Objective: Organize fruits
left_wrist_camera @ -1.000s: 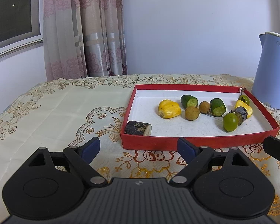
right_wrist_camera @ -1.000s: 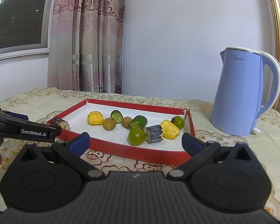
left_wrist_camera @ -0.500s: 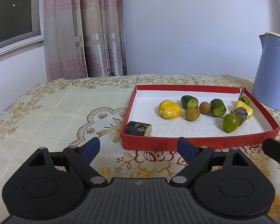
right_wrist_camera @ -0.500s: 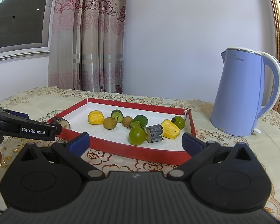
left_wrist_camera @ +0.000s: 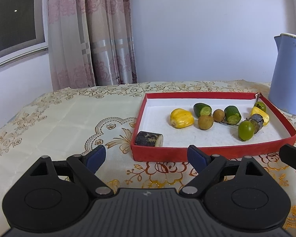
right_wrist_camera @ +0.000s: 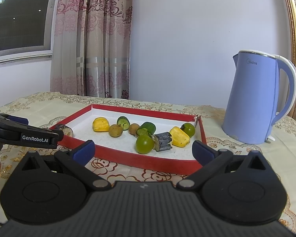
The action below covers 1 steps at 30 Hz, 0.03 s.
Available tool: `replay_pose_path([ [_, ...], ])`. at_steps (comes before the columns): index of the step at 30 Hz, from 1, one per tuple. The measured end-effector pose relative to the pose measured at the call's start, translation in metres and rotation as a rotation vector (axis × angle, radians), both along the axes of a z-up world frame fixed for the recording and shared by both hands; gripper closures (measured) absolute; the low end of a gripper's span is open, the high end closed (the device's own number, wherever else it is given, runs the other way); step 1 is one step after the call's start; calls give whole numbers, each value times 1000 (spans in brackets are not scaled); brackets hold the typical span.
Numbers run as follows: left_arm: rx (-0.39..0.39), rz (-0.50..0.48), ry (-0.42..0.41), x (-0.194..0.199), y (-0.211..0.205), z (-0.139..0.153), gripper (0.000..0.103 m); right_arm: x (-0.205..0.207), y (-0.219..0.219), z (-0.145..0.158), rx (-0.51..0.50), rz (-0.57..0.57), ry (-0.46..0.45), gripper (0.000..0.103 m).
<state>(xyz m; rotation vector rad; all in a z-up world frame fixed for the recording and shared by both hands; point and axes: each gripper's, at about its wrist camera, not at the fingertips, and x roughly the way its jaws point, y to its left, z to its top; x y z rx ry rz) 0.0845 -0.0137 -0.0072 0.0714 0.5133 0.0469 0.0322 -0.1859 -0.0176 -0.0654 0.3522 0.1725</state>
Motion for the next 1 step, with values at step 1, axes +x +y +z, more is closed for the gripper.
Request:
replay_pose_path([
  [1,-6,-5,1,0,1,0,13,1,-1,1,-4,-2,-1,0],
])
